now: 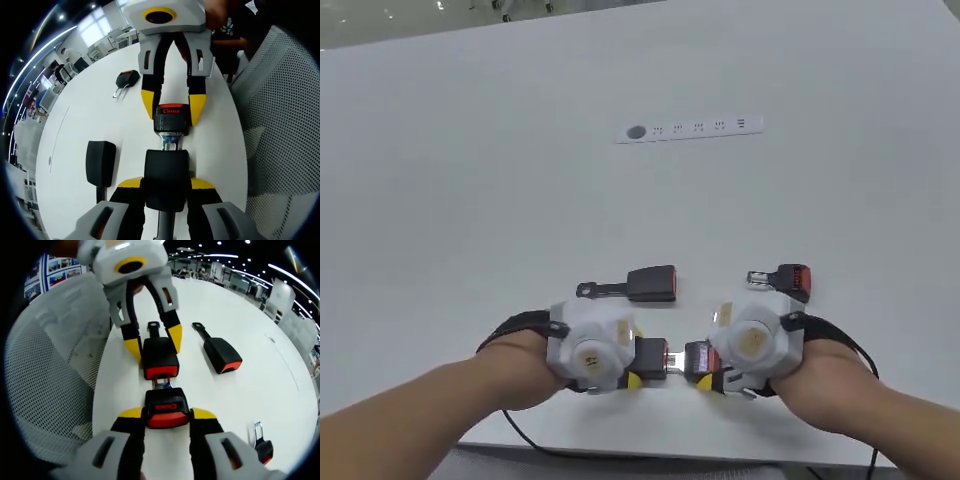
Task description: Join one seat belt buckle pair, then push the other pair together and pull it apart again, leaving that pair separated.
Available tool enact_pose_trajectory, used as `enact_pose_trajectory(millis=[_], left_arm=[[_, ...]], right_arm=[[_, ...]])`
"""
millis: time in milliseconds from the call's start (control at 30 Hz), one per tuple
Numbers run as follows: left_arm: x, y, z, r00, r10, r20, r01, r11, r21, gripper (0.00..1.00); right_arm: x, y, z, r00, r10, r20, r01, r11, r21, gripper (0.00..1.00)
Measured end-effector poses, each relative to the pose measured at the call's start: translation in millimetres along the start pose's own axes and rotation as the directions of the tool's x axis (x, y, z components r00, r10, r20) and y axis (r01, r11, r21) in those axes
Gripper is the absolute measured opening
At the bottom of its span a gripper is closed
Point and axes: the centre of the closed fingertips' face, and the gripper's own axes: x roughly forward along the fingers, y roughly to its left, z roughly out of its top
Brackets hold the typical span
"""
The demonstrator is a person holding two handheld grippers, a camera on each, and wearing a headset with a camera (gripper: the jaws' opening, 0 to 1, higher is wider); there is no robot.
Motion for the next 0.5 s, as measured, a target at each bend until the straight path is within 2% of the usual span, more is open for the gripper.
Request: enact_pose_trajectory(millis=[200,367,433,500], left_arm=[[-0.4,-0.1,-0.3,1.0000,-0.001,-0.001,0.001,1.000,0.004,0.32],[-0.5,0.0,-0.1,1.0000,0.000,0.002,0.000,1.000,0.005,0.33],[-0.4,0.0,0.0,1.0000,-0.001,0.003,0.001,1.000,0.005,0.33],[-0.3,0.1,0.0,1.0000,-0.003,0.003,0.003,1.000,0.006,0.33]], right_arm=[[-1.8,-0.9,-2.7,0.9999,0.007,0.010,-0.007,1.000,-0.015,0.33],[-10.2,-6.1,-16.5,1.0000,0.002,0.003,-0.002,1.000,0.004,0.33],[-13.3,-7.1,-20.9,0.9999,0.006,0.015,-0.006,0.999,0.032,0.33],[-17.1,-7.2,-25.1,0.9998,0.004,0.018,-0.004,1.000,0.026,0.33]])
